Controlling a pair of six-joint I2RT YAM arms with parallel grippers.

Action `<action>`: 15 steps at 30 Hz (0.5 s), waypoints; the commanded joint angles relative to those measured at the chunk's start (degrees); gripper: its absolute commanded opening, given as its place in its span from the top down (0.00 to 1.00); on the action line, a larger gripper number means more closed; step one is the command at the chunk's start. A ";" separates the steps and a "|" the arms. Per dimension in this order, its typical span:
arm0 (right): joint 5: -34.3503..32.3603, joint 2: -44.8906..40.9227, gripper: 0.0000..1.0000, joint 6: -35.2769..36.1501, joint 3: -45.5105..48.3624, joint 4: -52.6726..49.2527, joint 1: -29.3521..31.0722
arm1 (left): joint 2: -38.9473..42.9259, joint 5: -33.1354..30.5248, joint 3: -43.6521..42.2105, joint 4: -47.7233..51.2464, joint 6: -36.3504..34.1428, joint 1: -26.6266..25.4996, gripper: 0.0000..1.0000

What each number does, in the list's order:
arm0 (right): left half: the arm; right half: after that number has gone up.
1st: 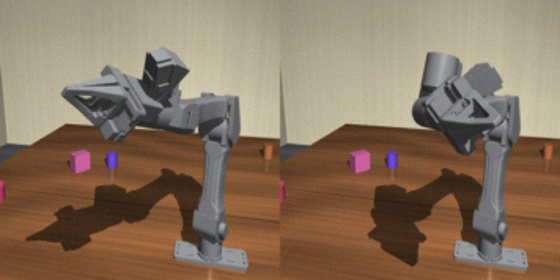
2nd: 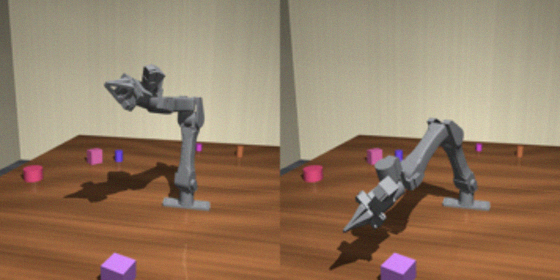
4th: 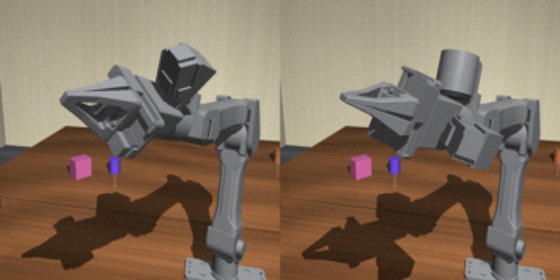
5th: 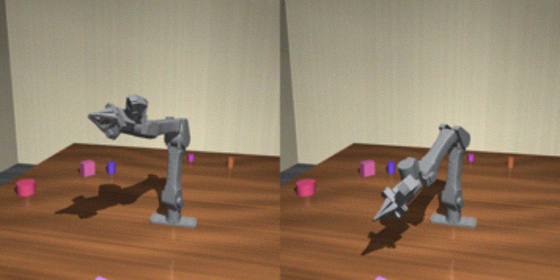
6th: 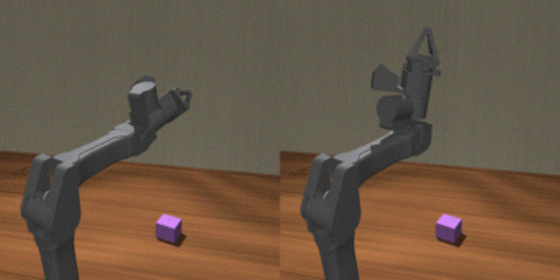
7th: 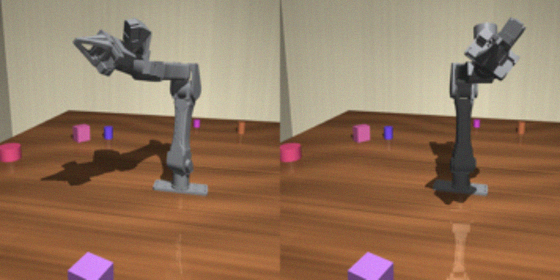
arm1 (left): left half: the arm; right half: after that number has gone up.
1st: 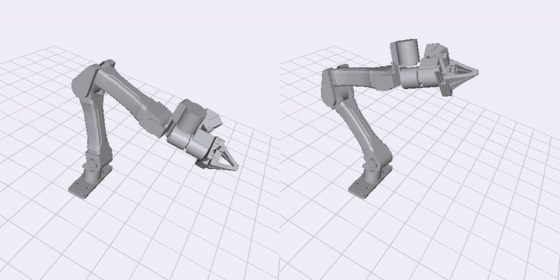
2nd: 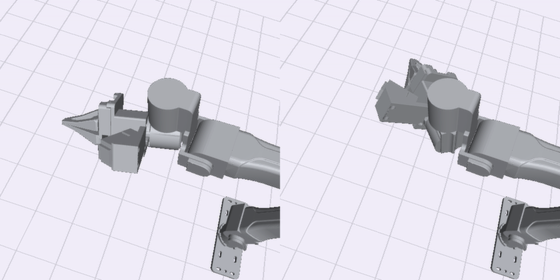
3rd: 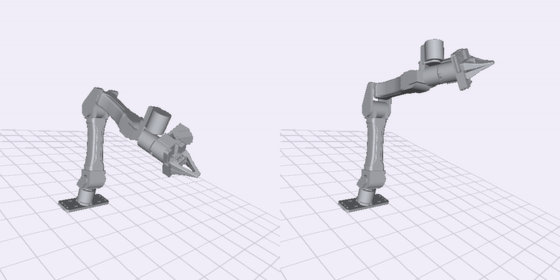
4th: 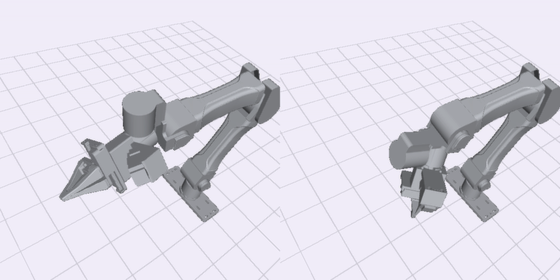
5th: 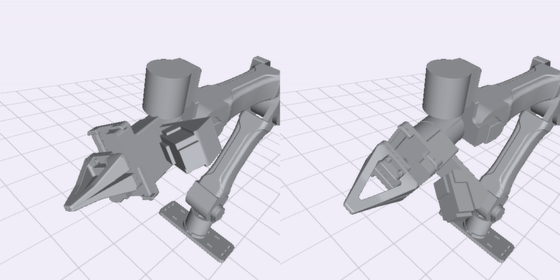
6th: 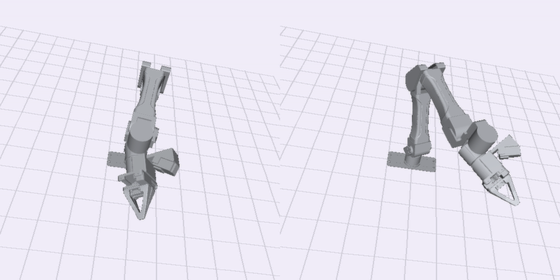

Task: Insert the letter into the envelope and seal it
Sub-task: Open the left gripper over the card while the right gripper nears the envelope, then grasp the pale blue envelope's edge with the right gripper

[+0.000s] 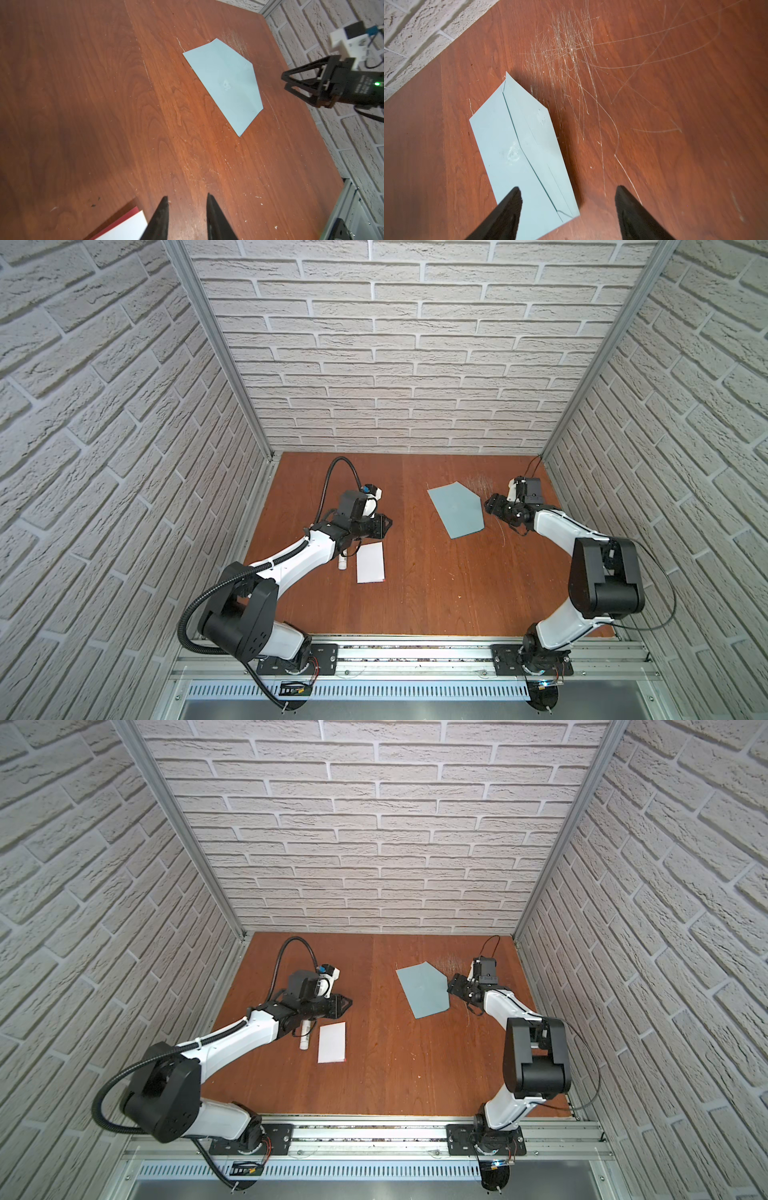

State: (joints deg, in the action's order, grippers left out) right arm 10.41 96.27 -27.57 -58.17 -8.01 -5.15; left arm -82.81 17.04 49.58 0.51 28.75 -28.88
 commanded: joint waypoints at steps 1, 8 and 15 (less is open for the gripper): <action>4.41 2.94 0.29 -0.46 -2.66 4.83 -0.73 | -2.14 2.26 2.07 -7.57 0.42 -0.56 0.68; 7.47 10.49 0.32 0.45 -7.41 5.59 -1.24 | -5.08 3.82 4.56 -8.41 -0.58 -0.91 0.67; 12.39 15.34 0.43 1.38 -10.37 6.48 -1.36 | -5.16 3.71 5.66 -8.75 -1.11 -0.86 0.67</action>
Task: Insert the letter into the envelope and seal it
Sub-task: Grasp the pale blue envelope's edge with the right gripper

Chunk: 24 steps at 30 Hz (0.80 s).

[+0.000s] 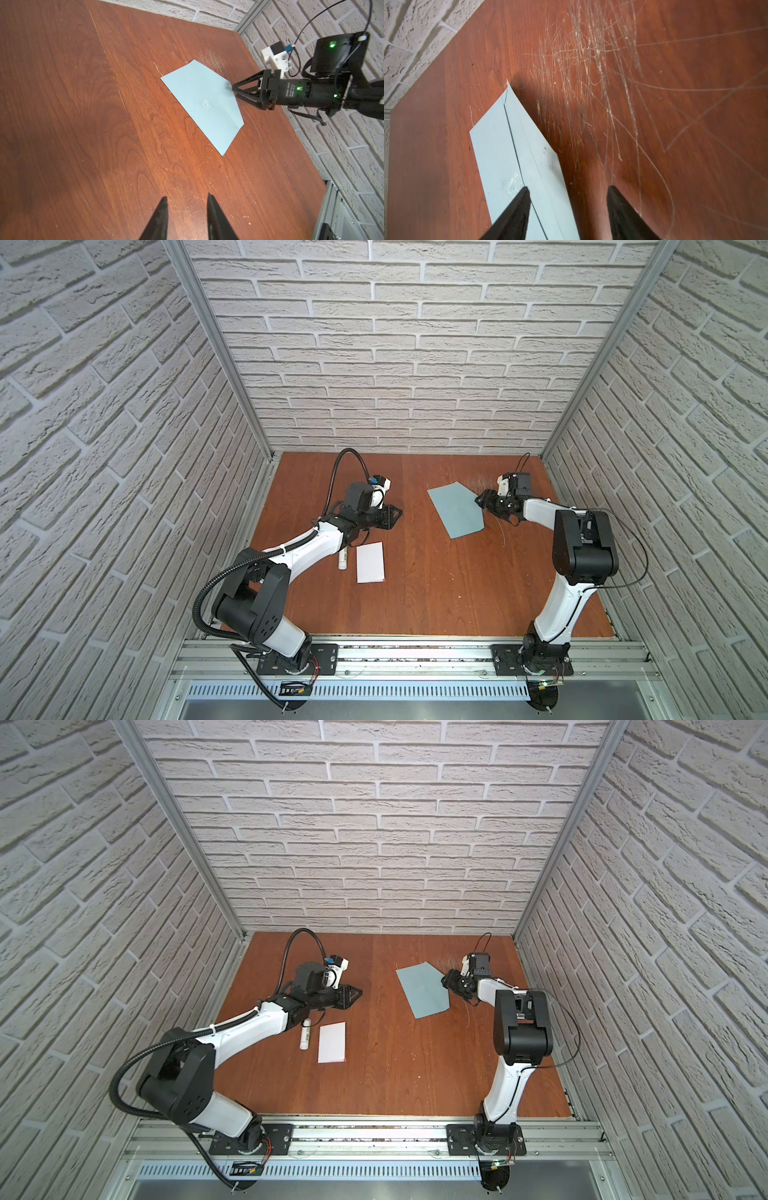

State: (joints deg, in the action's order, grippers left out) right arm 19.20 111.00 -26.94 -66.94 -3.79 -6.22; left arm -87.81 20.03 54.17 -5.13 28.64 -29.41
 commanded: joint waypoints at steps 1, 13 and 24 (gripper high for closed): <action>4.20 1.02 0.46 0.75 -1.85 2.38 -0.27 | -0.17 0.74 0.95 -3.42 -0.91 -0.35 0.67; 6.54 4.34 0.81 -0.88 -1.84 2.60 -0.20 | 0.48 0.48 0.19 -3.01 -1.40 -0.30 0.67; 6.72 -8.96 0.94 -2.92 5.33 0.36 1.61 | 9.53 -1.35 -3.92 -1.05 0.59 -1.11 0.68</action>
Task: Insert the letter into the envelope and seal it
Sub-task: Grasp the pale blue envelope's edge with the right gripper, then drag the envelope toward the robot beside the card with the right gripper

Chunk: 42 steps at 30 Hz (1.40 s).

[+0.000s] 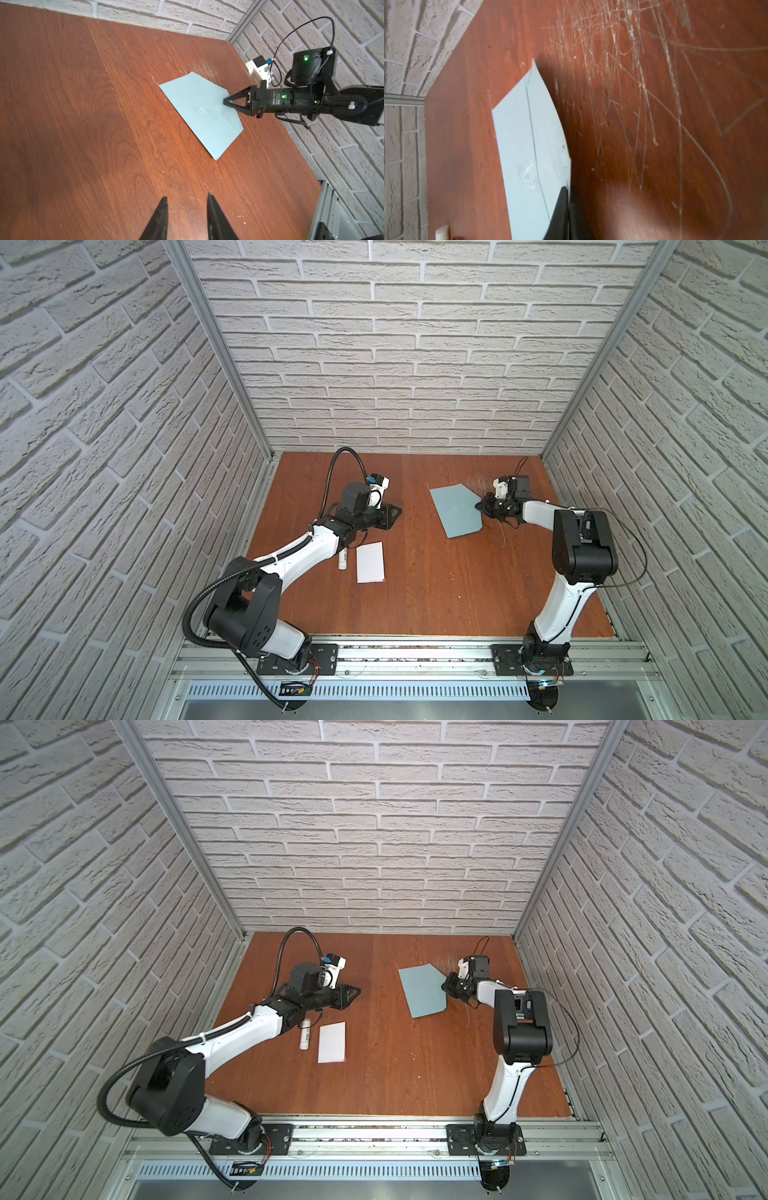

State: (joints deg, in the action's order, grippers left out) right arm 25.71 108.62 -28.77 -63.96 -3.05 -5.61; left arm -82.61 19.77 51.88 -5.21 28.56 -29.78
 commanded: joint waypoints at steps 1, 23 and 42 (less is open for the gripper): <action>-0.03 -8.37 0.94 -1.39 3.49 -0.74 1.34 | 5.93 -1.92 -2.44 -0.26 0.88 -1.10 0.68; -16.77 -52.45 0.94 -22.51 34.30 1.03 22.15 | 44.04 -18.79 -18.07 21.64 12.61 -8.98 0.67; -47.73 -55.97 0.94 -35.40 43.40 6.93 49.53 | 49.41 -20.86 -17.77 25.37 13.13 -9.16 0.65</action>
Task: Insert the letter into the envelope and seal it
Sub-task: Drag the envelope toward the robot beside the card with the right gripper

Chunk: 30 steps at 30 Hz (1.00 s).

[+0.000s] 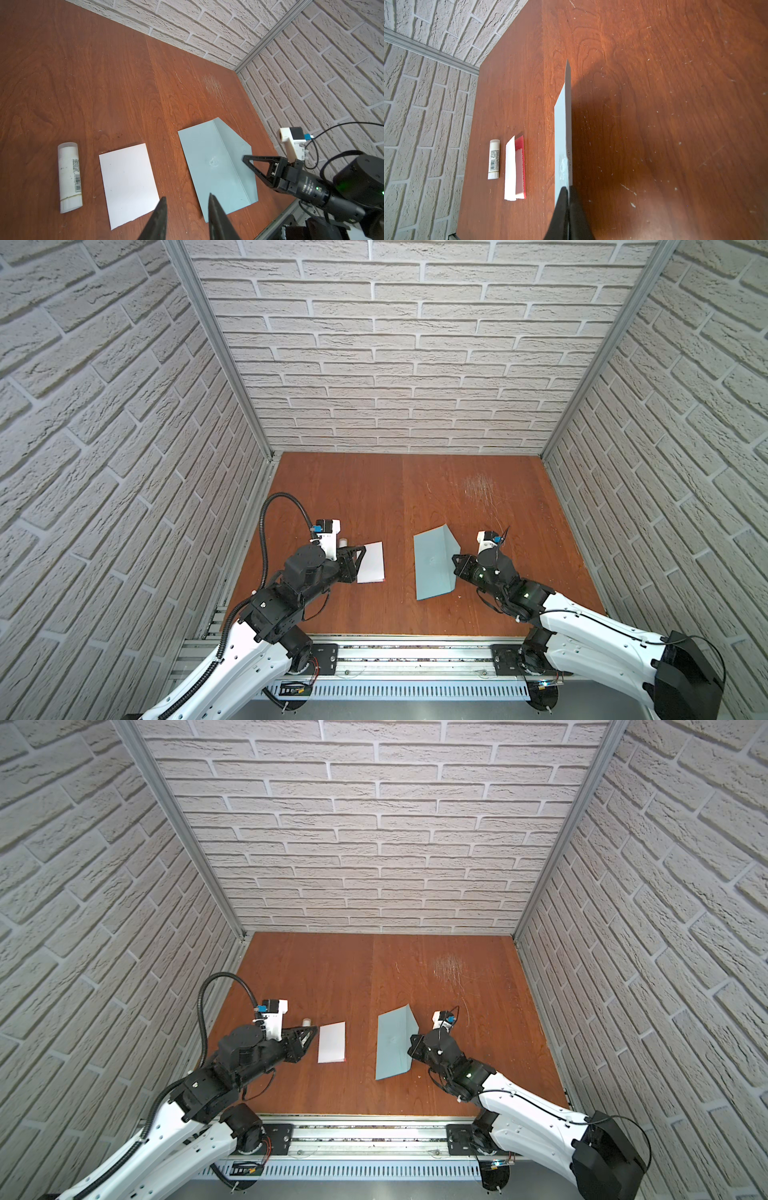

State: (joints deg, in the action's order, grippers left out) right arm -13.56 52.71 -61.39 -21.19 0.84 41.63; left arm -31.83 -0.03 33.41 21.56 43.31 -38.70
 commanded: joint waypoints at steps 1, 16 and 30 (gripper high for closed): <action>-9.43 0.70 0.94 -3.24 0.79 3.67 3.17 | -2.24 -1.23 1.23 -1.81 -2.22 -0.31 0.65; -13.99 11.81 0.94 -6.47 -0.91 7.87 10.40 | -4.71 -3.16 3.68 -2.96 -7.97 0.29 0.62; -13.36 20.31 0.93 -7.43 -2.06 13.57 14.26 | -1.03 -3.83 1.89 0.18 -7.51 1.53 0.60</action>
State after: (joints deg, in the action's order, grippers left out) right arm -25.87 72.73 -68.20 -21.65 11.44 55.02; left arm -33.28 -2.76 35.22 21.61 36.62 -37.54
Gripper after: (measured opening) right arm 0.072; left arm 0.398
